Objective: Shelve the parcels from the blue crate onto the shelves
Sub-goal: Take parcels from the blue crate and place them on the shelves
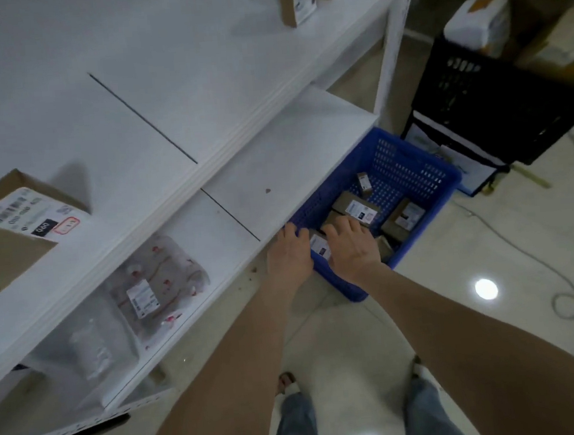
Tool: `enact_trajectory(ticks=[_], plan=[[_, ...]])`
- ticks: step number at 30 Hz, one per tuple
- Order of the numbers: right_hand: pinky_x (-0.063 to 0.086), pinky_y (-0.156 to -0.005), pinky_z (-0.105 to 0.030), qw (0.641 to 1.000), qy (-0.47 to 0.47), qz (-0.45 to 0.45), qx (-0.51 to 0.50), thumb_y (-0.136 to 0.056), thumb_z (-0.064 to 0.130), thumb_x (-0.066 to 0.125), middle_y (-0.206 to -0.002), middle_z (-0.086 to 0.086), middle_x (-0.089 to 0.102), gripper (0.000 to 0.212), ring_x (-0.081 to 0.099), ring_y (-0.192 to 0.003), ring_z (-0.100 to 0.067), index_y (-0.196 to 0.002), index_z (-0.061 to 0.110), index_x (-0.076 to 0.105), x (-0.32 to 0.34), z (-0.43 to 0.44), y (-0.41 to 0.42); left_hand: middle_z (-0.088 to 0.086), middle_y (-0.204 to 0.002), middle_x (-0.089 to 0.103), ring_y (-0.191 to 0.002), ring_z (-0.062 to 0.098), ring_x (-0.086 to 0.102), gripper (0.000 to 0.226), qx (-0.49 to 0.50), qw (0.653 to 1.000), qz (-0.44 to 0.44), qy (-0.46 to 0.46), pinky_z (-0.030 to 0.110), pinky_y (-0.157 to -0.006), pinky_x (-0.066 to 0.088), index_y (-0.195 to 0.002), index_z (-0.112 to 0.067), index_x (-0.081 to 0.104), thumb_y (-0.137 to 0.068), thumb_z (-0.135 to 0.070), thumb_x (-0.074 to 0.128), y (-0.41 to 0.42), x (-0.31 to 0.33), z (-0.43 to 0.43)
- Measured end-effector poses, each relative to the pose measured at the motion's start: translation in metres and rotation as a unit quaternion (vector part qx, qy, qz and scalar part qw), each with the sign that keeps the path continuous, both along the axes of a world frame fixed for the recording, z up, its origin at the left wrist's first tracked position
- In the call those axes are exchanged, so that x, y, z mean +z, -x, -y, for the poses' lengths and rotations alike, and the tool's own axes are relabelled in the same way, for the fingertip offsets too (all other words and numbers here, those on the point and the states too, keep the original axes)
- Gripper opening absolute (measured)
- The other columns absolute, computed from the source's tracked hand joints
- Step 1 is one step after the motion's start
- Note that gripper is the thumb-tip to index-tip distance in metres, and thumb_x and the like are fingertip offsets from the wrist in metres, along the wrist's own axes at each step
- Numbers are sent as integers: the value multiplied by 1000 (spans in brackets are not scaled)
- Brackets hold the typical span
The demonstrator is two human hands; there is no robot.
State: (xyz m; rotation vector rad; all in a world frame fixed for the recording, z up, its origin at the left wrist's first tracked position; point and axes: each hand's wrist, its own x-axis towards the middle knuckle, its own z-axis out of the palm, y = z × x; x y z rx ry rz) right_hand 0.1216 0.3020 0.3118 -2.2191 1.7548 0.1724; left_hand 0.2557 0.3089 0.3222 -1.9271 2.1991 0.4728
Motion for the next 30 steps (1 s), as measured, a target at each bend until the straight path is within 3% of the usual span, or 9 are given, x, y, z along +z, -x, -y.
enact_trajectory(ticks=[6,10,14,21,30], plan=[[34,-104,-41,999,-38,-14,1,-91,26,56,-140,-12,34,46,29,-132,-31,-133,16,38,-26,20,133,14,-136,32,-121,28,39,46,46,996,2,-76,36,-79,43,-134,-9,38,-90,-14,53,129,-28,13],[35,-104,-42,997,-68,-31,-12,-89,30,60,-140,-11,34,54,29,-132,-31,-136,17,36,-37,36,197,15,-140,30,-126,30,35,48,61,992,-3,-109,40,-88,44,-136,-10,36,-91,-18,53,188,-38,26],[35,-106,-42,995,-93,-29,8,-89,21,57,-138,-13,35,53,31,-131,-32,-136,16,35,-50,59,216,16,-141,29,-128,30,34,48,72,991,-9,-108,41,-91,44,-135,-8,36,-94,-27,51,214,-48,47],[37,-105,-42,993,-104,-24,58,-87,12,56,-142,-13,32,56,30,-131,-32,-138,16,33,-79,131,229,15,-140,30,-125,30,37,45,115,986,-8,-123,40,-88,47,-132,-10,39,-93,-24,54,231,-84,105],[40,-100,-39,982,-161,-49,90,-94,19,53,-145,-10,27,56,30,-131,-30,-144,17,26,-160,269,259,17,-138,34,-122,32,43,50,176,969,-41,-168,40,-86,48,-136,-7,37,-90,-15,55,271,-164,231]])
